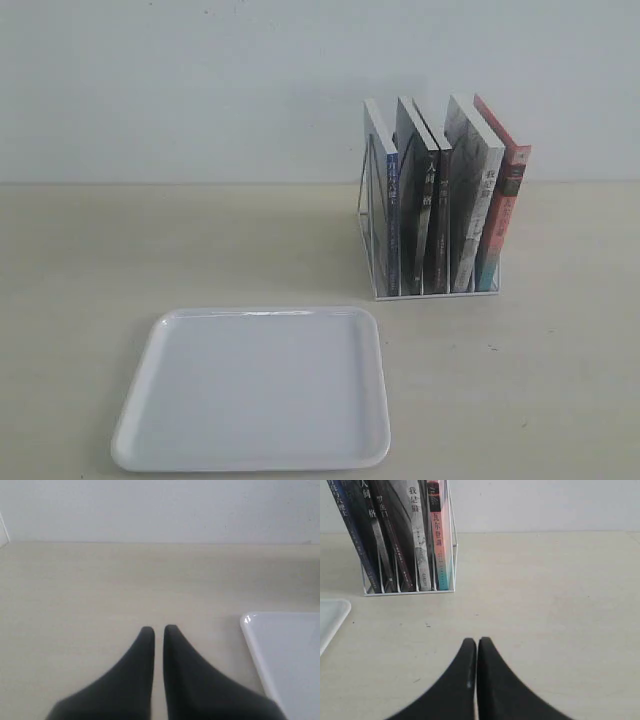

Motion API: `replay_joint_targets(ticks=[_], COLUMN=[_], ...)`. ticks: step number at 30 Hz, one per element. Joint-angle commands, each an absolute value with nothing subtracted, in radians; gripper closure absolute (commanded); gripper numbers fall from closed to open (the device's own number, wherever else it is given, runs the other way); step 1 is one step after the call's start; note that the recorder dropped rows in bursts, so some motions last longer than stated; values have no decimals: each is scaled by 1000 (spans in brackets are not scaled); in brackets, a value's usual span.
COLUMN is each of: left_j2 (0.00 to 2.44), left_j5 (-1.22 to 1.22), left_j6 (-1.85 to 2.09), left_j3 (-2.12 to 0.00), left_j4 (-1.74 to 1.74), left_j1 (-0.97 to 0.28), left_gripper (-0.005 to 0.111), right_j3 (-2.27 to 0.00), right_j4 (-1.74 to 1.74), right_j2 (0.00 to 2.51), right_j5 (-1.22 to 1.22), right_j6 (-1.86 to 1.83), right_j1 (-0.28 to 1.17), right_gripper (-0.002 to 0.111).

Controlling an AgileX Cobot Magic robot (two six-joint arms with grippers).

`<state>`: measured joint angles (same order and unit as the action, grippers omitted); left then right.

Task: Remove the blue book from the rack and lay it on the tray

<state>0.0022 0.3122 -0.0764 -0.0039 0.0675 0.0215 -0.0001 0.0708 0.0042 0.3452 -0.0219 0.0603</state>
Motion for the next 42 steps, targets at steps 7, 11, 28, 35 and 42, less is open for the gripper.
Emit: replay_joint_targets(ticks=[7,11,28,35,42], left_j2=[0,0,0,0,0], left_j5=[306,306,306,306,306], left_j6=[-74,-74,-74,-74,-74], left_j3=[0,0,0,0,0], left_j4=[69,69,69,69,69], left_j1=[13,13,13,13,13], left_gripper=[101,101,101,101,101], right_j3=[0,0,0,0,0], right_j4=[74,74,74,74,74], right_j2=[0,0,0,0,0], right_j5=[335,335,330,159,-247], right_j6=[-25,-25,-25,-25,-25], right_j1=[58,58,58,58,58], right_gripper=[108,108,108,108,108])
